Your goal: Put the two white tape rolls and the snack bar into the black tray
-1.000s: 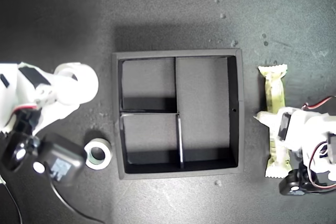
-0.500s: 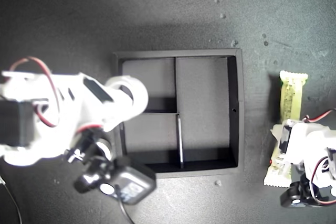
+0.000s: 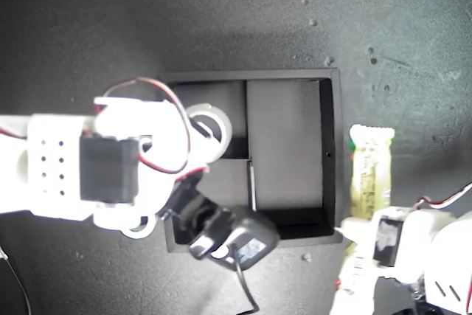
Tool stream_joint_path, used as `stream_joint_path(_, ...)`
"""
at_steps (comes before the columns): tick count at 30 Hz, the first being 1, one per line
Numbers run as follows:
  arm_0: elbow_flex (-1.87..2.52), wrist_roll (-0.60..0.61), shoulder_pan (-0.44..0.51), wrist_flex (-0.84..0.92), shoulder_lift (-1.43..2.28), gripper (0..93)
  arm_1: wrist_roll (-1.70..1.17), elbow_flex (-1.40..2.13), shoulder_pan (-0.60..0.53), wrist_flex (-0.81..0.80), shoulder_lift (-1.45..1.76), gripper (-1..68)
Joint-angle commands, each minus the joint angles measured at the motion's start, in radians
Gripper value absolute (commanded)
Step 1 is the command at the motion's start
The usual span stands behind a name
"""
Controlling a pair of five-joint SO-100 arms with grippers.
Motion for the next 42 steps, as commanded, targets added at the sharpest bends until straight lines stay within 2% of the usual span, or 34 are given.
stream_joint_path(1,-0.135,-0.012,-0.014,0.054,-0.046,0.3,-0.325,-0.224,0.017,0.008,-0.103,0.1)
stream_joint_path(17,-0.474,-0.021,-0.015,0.278,-0.259,1.0,-0.319,-0.172,0.040,-0.133,-0.149,0.9)
stream_joint_path(20,-0.640,-0.018,-0.011,0.336,-0.353,9.4,-0.313,-0.158,0.037,-0.120,-0.149,6.8)
stream_joint_path(24,-0.621,-0.031,-0.020,0.339,-0.353,16.8,-0.304,-0.135,0.031,-0.038,-0.149,14.9)
stream_joint_path(30,-0.537,-0.040,-0.029,0.339,-0.291,17.6,-0.290,-0.106,0.026,0.054,-0.149,21.4)
stream_joint_path(34,-0.439,-0.044,-0.023,0.339,-0.158,17.3,-0.287,-0.146,0.020,0.153,-0.149,22.9)
stream_joint_path(38,-0.229,-0.063,0.009,0.339,0.160,16.7,-0.275,-0.276,0.017,0.319,-0.149,23.3)
stream_joint_path(42,0.052,-0.179,0.098,0.339,0.537,15.9,-0.189,-0.216,0.048,0.339,-0.014,21.3)
